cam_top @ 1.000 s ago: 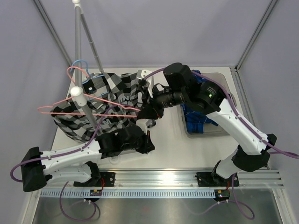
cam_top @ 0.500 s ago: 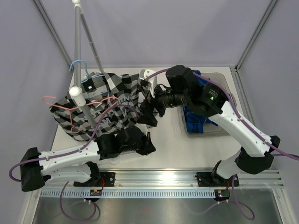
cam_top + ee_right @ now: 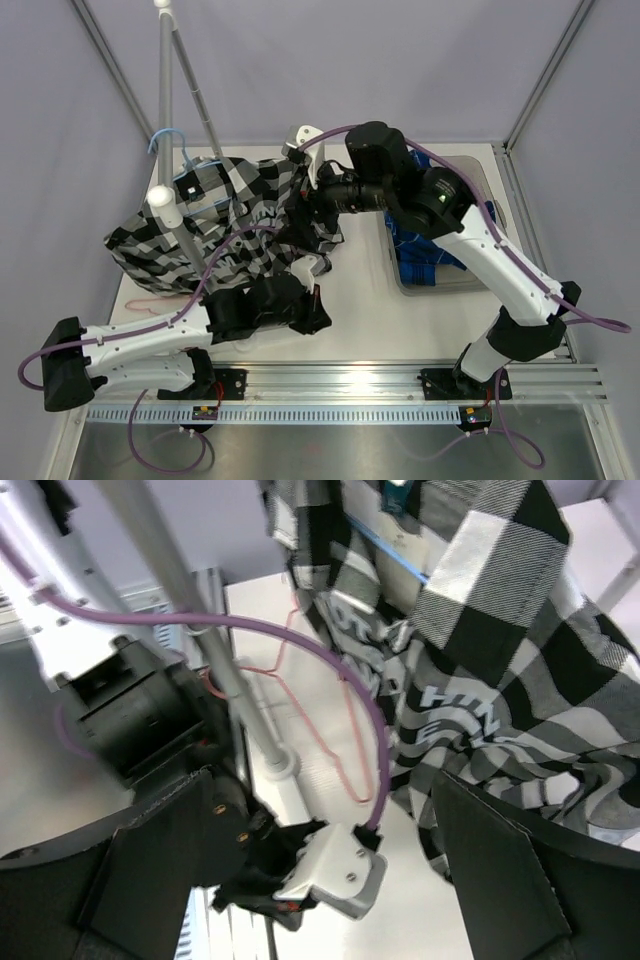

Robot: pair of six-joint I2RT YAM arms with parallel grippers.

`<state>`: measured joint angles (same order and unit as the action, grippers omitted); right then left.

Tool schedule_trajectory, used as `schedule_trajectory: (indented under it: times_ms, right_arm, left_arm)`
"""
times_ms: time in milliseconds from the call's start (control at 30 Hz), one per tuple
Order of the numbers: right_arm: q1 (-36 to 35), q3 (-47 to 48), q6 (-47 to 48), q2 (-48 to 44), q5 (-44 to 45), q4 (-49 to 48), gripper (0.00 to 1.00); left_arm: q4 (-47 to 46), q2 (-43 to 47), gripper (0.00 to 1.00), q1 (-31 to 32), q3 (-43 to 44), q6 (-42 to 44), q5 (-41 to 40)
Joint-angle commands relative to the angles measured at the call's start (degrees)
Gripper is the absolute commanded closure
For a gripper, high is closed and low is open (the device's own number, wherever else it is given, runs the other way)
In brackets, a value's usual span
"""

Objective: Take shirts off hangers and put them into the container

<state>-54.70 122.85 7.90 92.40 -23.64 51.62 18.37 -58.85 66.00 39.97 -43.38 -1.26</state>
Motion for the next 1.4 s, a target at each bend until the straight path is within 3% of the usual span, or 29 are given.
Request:
schedule_trajectory:
  times_ms: [0,133,233,400,600,733,867,1067,1200,1367]
  right_arm:
    - [0.0,-6.0,-0.1,-1.1,12.0,-6.9,0.01]
    - [6.9,-9.6,-7.4,-1.5,12.7,-8.3,0.01]
    - [10.7,-15.8,-10.4,-2.9,11.3,-9.7,0.00]
    - [12.2,-21.2,-10.3,-4.9,8.9,-11.1,0.01]
    - [12.2,-26.1,-8.3,-5.9,5.2,-10.8,0.01]
    - [13.6,-30.8,-8.3,-6.1,2.1,-12.7,0.03]
    - [14.1,-35.3,-8.3,-5.4,-1.9,-15.9,0.05]
    - [14.1,-42.6,-8.4,-1.4,-7.8,-24.3,0.12]
    - [11.1,-46.9,-5.9,1.6,-6.0,-31.1,0.11]
    - [7.6,-43.2,-4.5,11.1,-1.1,-31.2,0.10]
  left_arm:
    - [-1.6,1.4,1.00,0.2,-0.9,0.7,3.1]
    - [-0.4,-1.2,0.99,3.4,-0.1,2.3,3.5]
    - [4.3,-4.2,0.94,10.3,4.2,3.4,-3.6]
    - [9.8,-10.7,0.83,20.2,13.1,3.4,-10.5]
    - [11.8,-15.2,0.77,27.0,15.0,0.7,-12.6]
    - [10.7,-11.7,0.81,31.9,10.1,-4.0,-13.9]
    - [10.4,-4.7,0.87,36.1,2.7,-14.2,-17.1]
    - [12.8,7.2,0.91,44.8,-4.8,-28.8,-27.6]
    - [12.7,9.2,0.91,47.0,-6.6,-30.7,-29.9]
    - [14.4,5.2,0.91,47.2,-3.5,-29.2,-28.9]
